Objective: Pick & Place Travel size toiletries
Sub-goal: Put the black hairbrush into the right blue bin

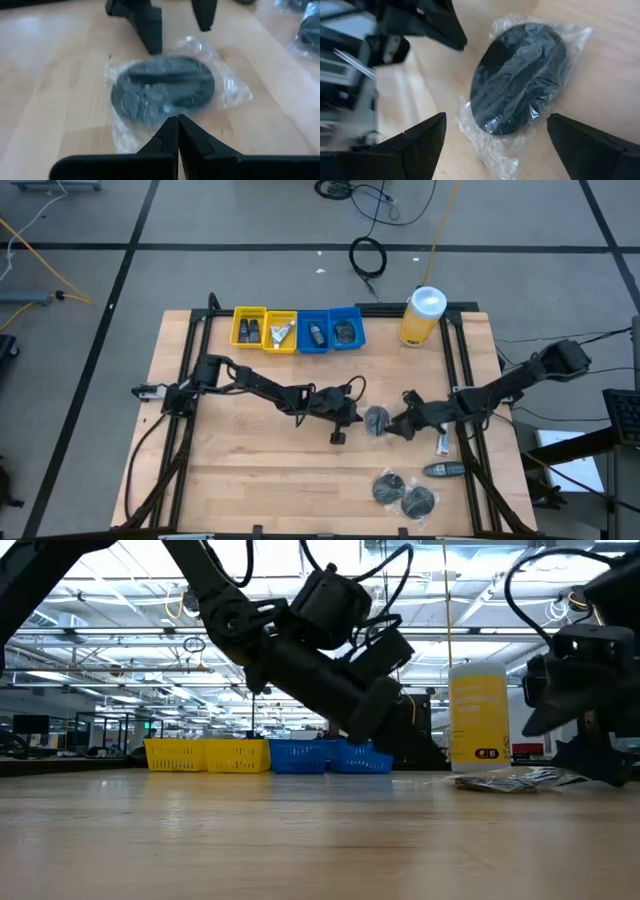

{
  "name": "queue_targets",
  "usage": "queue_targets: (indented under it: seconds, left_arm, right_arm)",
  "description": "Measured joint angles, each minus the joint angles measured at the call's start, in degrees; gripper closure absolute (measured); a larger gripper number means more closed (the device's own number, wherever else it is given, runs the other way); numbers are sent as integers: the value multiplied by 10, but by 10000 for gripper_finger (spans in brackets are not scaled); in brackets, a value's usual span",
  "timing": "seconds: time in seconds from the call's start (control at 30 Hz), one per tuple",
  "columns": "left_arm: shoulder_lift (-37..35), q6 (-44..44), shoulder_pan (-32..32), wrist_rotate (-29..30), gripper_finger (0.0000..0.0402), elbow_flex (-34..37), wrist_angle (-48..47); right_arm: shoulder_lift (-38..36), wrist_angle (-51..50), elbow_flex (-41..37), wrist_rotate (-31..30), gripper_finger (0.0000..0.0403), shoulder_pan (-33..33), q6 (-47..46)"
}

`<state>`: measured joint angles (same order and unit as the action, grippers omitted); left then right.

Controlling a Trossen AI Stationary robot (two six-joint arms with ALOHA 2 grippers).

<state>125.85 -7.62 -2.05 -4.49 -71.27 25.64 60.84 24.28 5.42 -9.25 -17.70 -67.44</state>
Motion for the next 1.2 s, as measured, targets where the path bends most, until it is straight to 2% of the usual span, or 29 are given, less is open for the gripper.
queue_targets:
  seconds: [0.1, 0.47, 0.63, 0.73, 0.9, 1.03, 1.2]
  left_arm:
    - [11, 2, 3, 0, 398, -11, -1]
    - [85, 2, 5, 0, 400, -126, -117]
    - [88, 0, 5, 0, 393, -128, -121]
    - [88, 2, 5, 1, 398, -128, -118]
    - [88, 3, 5, 1, 391, -128, -119]
    - [59, 2, 5, 2, 376, -126, -160]
    - [-5, -19, 2, 8, 363, -124, -250]
  right_arm:
    - [7, 56, -30, 4, 65, 12, -7]
    - [74, 53, -8, 18, 66, 48, -4]
    - [87, 76, 3, 18, 69, 50, 36]
    - [84, 80, 6, 18, 86, 50, 44]
    - [85, 81, 8, 17, 156, 50, 52]
    - [85, 79, 7, 17, 242, 50, 69]
    - [85, 102, 6, 0, 356, 50, 135]
